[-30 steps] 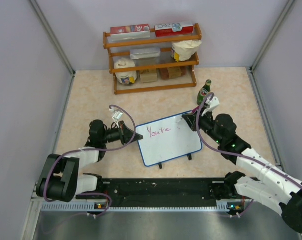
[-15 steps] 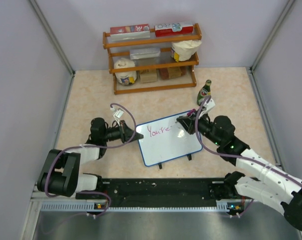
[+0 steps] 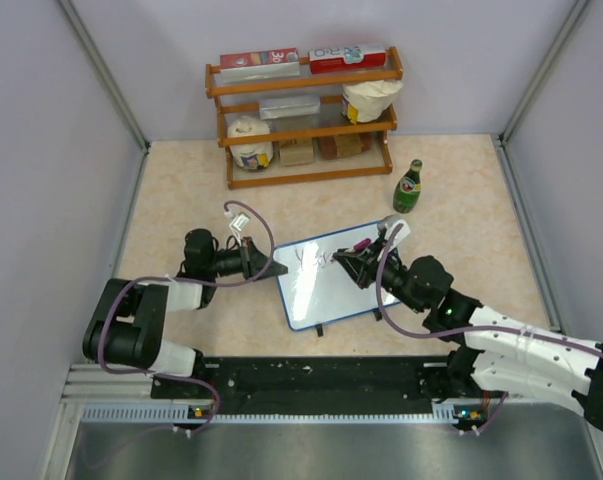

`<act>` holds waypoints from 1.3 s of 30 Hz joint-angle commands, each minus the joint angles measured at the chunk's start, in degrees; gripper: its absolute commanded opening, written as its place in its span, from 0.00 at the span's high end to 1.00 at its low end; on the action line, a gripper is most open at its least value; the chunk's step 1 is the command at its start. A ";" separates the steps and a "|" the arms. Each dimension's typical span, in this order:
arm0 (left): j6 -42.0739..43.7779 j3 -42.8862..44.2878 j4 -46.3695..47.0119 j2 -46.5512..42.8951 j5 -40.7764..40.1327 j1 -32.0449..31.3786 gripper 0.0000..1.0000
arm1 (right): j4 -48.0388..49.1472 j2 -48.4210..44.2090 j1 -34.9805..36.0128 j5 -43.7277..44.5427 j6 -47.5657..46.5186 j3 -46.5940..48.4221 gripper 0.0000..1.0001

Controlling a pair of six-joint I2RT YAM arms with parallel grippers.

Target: Write a sentence on the whiteboard

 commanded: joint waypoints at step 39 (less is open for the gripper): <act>-3.10 -1.31 15.69 8.27 -1.37 3.85 1.00 | 18.68 19.98 11.63 11.05 -5.47 1.41 1.00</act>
